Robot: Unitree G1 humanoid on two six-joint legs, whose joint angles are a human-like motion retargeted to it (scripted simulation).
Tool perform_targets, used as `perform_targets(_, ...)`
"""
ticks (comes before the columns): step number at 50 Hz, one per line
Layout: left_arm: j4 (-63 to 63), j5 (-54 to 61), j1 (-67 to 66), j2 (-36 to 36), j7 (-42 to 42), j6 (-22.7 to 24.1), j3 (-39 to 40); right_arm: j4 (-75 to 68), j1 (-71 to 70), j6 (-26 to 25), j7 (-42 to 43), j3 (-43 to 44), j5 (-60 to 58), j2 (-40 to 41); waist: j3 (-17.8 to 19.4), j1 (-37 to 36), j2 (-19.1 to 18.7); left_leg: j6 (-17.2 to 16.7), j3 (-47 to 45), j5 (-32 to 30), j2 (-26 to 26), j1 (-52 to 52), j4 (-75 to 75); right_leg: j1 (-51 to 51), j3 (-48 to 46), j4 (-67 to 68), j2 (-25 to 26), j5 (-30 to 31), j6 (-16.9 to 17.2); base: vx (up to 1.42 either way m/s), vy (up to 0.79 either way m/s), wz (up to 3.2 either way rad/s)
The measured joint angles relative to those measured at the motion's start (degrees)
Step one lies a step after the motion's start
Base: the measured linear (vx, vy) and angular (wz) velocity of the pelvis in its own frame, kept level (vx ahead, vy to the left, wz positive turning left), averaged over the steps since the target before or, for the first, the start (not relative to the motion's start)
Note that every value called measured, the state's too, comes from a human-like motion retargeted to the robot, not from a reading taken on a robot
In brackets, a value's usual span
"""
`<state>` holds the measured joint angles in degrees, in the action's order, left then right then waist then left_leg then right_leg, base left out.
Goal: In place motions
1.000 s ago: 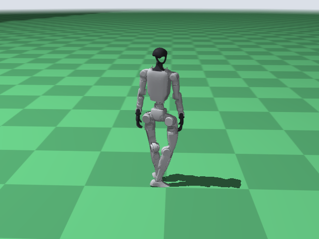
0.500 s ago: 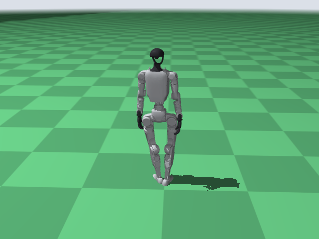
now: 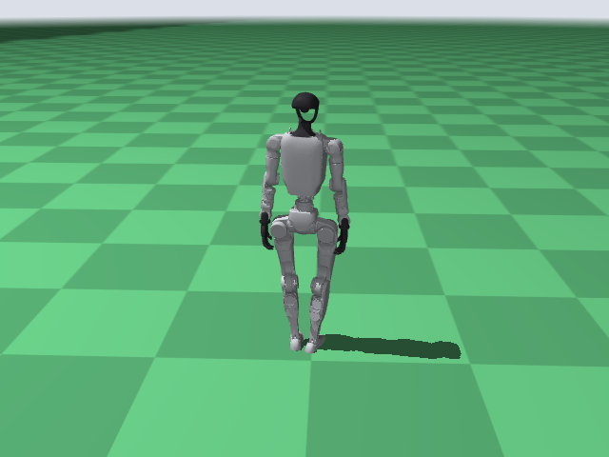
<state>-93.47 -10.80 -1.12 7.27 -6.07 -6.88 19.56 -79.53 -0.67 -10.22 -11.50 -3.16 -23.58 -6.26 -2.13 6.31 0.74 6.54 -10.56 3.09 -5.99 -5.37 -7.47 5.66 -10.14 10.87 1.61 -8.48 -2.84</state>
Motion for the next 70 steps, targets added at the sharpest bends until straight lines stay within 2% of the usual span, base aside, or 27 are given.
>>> perform_targets(6, 0.4, -0.4, 1.7, -0.3, 0.3, -0.2, -2.0, -3.6, 1.5, -0.8, 0.5, 2.7, 0.4, -1.2, 0.0, -5.7, -0.9, 0.9, -1.0, -1.0, -0.2, -1.2, 0.7, 0.9, 7.0, 0.0, 1.7, 1.4, 0.0, -0.02, 0.05, -1.04)
perform_targets(8, 0.4, -0.1, 2.5, -0.3, 0.3, -0.2, -2.8, -5.1, 1.9, -1.3, 0.9, 3.9, 0.7, -1.7, -0.1, -1.1, -1.6, 0.5, 2.4, -1.0, 0.1, -0.8, 0.8, 0.4, 2.9, -0.6, 0.5, 1.1, 0.3, -0.02, 0.08, 1.31)
perform_targets(14, 1.7, 1.4, 4.0, -0.1, -1.2, 0.1, -3.7, -7.2, 3.4, -2.4, 2.0, 5.1, 0.6, -2.6, 0.2, 3.0, -2.9, 0.8, -1.6, -1.4, 1.8, -0.4, 2.7, 0.4, 2.1, -0.5, 0.6, 1.4, 1.0, -0.02, 0.07, 0.15)
perform_targets(19, 5.1, 0.5, 6.5, 1.5, -3.5, 0.3, -10.8, -6.0, 4.3, -1.4, 2.5, 5.9, -1.1, -2.1, 0.8, 6.5, -3.2, 1.1, -5.7, -0.9, 3.2, -0.6, 3.1, 2.5, 2.9, 0.6, 0.3, 2.4, 1.5, -0.09, 0.02, -0.31)
perform_targets(25, 8.5, 0.6, 8.1, 2.2, -5.0, 0.2, -13.9, -5.2, 2.7, -1.5, 1.8, 3.5, -4.5, -0.6, 1.4, 11.2, -3.5, 1.3, -12.9, 1.8, 6.3, -1.3, 2.3, 6.2, 4.7, 1.2, 1.1, -0.1, -1.4, -0.22, -0.11, -1.61)
perform_targets(27, 8.8, 1.4, 8.2, 2.3, -5.1, 0.2, -13.3, -4.8, 1.6, -1.7, 1.0, 2.7, -5.6, -0.4, 2.1, 13.6, -3.7, 1.0, -15.5, 2.6, 7.3, -0.7, 2.6, 6.9, 2.3, 0.8, 1.1, -1.0, -2.3, -0.34, -0.13, -2.20)
perform_targets(30, 9.0, 2.6, 7.8, 2.7, -5.3, 0.2, -11.9, -3.0, -0.4, -2.1, 0.1, 1.1, -8.4, -0.6, 3.6, 20.6, -5.2, 0.2, -19.2, 4.4, 10.0, -0.1, 2.5, 8.4, -8.4, 0.6, -0.3, -2.6, -3.7, -0.38, -0.08, -2.41)
perform_targets(32, 9.0, 2.6, 7.2, 3.2, -5.2, 0.2, -10.4, -1.5, -1.8, -2.0, -0.5, -0.5, -9.7, -1.2, 4.4, 23.1, -6.1, -0.9, -25.5, 5.9, 12.2, 0.9, 2.2, 8.8, -13.4, 0.3, -1.5, -3.6, -3.3, -0.40, -0.06, -3.65)
perform_targets(37, 8.6, 1.3, 4.6, 4.1, -4.1, 0.1, -5.4, 1.2, -6.5, -1.5, -2.4, -1.4, -8.1, -2.1, 4.0, 21.4, -5.8, -5.4, -54.6, 9.1, 14.6, 6.8, 2.7, 10.2, -14.9, 0.1, -2.5, -6.5, -1.9, -0.52, -0.05, -4.83)
perform_targets(41, 6.1, 0.5, 1.8, 3.6, -3.2, -0.2, -2.8, 1.1, -9.3, -2.2, -0.8, 0.6, -0.1, -1.6, 3.4, 23.4, -7.6, -9.2, -66.6, 9.1, 14.5, 9.6, 4.0, 10.1, -24.9, -0.1, -3.2, -7.8, -1.7, -0.30, 0.05, -4.02)
perform_targets(45, 1.4, -1.7, 1.6, 2.4, -1.2, -1.8, -3.1, -1.7, -10.0, -2.3, 4.2, 3.8, 9.6, -2.1, 1.0, 19.7, -9.4, -14.3, -75.4, 7.6, 12.1, 12.4, 5.3, 7.0, -39.3, 0.1, -4.6, -8.7, -0.9, 0.00, 0.06, -3.67)
perform_targets(47, 0.5, -2.6, 2.8, 1.6, 0.4, -2.4, -4.2, -4.4, -9.8, -1.5, 6.9, 6.1, 13.6, -3.4, 0.4, 16.6, -8.9, -14.8, -74.8, 6.8, 10.7, 14.6, 5.0, 6.1, -41.1, -0.2, -5.5, -6.3, -0.9, 0.09, 0.01, -2.46)
perform_targets(50, 2.4, -3.7, 2.9, 0.1, 2.3, -1.4, -3.5, -9.4, -8.8, -2.0, 8.4, 8.1, 15.1, -5.5, -0.4, 13.1, -7.1, -15.4, -66.5, 5.7, 9.5, 17.2, 2.5, 8.0, -31.0, 1.1, -6.0, 1.2, -2.3, 0.24, -0.06, -1.92)
perform_targets(54, 4.1, -1.7, 1.7, -1.4, 0.0, -0.1, -4.8, -14.2, -5.3, -6.7, 8.1, 9.6, 10.0, -6.2, -3.6, 12.8, -7.7, -14.1, -64.1, 3.6, 9.9, 18.6, 1.1, 9.2, -28.9, 3.9, -6.3, -0.1, -1.2, 0.34, -0.18, -0.83)
perform_targets(58, 3.5, -0.2, 4.0, -1.9, -0.1, -0.9, -4.4, -14.4, -1.5, -6.6, 5.7, 9.1, 6.9, -4.7, -3.7, 14.9, -5.7, -10.4, -59.4, -2.2, 12.6, 19.9, -4.3, 8.0, -25.5, 4.4, -7.6, -1.6, -0.8, 0.18, -0.18, -0.28)
perform_targets(61, 6.4, -0.2, 4.0, -1.7, -1.0, -0.6, -5.5, -13.8, 1.2, -5.3, 2.6, 9.1, 5.4, -3.1, -4.4, 14.4, -1.4, -4.9, -54.5, -6.5, 14.5, 19.6, -12.8, 6.9, -21.9, 4.2, -10.2, -2.1, -0.6, 0.27, -0.21, -0.61)
perform_targets(63, 9.0, -0.6, 3.8, -1.4, -1.2, -0.1, -6.4, -13.4, 2.2, -5.0, 0.7, 9.2, 5.0, -2.1, -4.4, 12.5, 2.2, 0.9, -48.5, -7.6, 16.2, 17.4, -21.7, 6.3, -18.6, 4.3, -12.1, -2.3, -0.6, 0.24, -0.18, -1.08)
perform_targets(64, 10.0, -0.5, 3.8, -1.2, -1.2, 0.2, -6.7, -13.2, 2.4, -5.1, 0.2, 9.0, 4.7, -1.7, -4.3, 11.5, 3.4, 2.3, -44.9, -7.1, 17.2, 15.4, -26.1, 6.3, -17.2, 4.1, -12.3, -2.1, -0.7, 0.22, -0.15, -1.15)
perform_targets(65, 10.7, -0.4, 3.8, -1.1, -1.0, 0.6, -6.9, -12.9, 2.5, -5.2, -0.2, 8.8, 4.5, -1.3, -4.3, 10.4, 4.2, 2.8, -41.3, -6.0, 18.1, 13.1, -30.2, 6.3, -15.8, 3.8, -12.3, -1.8, -0.8, 0.17, -0.11, -1.25)
perform_targets(66, 11.0, 0.0, 3.8, -1.2, -0.9, 0.8, -6.9, -12.4, 2.5, -5.2, -0.2, 8.4, 4.0, -1.0, -4.0, 9.3, 4.5, 1.7, -35.6, -4.9, 16.9, 9.9, -31.6, 6.2, -14.5, 3.0, -11.5, -1.2, -1.1, 0.14, -0.08, -1.36)
perform_targets(68, 11.1, 1.0, 4.2, -1.2, -1.0, 1.0, -6.5, -10.9, 1.8, -5.0, 0.0, 7.5, 2.9, -0.6, -3.2, 7.3, 4.8, 0.1, -25.1, -3.3, 13.0, 4.0, -32.9, 6.1, -12.0, 1.7, -10.1, 0.0, -1.6, 0.06, -0.02, -1.46)
perform_targets(70, 10.7, 1.7, 5.0, -1.2, -1.2, 0.9, -5.4, -8.5, 0.6, -4.7, -0.1, 6.1, 1.8, -0.4, -1.8, 5.9, 5.5, 0.6, -18.2, -1.9, 9.0, -0.2, -31.8, 5.9, -9.8, 0.8, -9.5, 1.1, -1.9, 0.01, 0.03, -1.41)
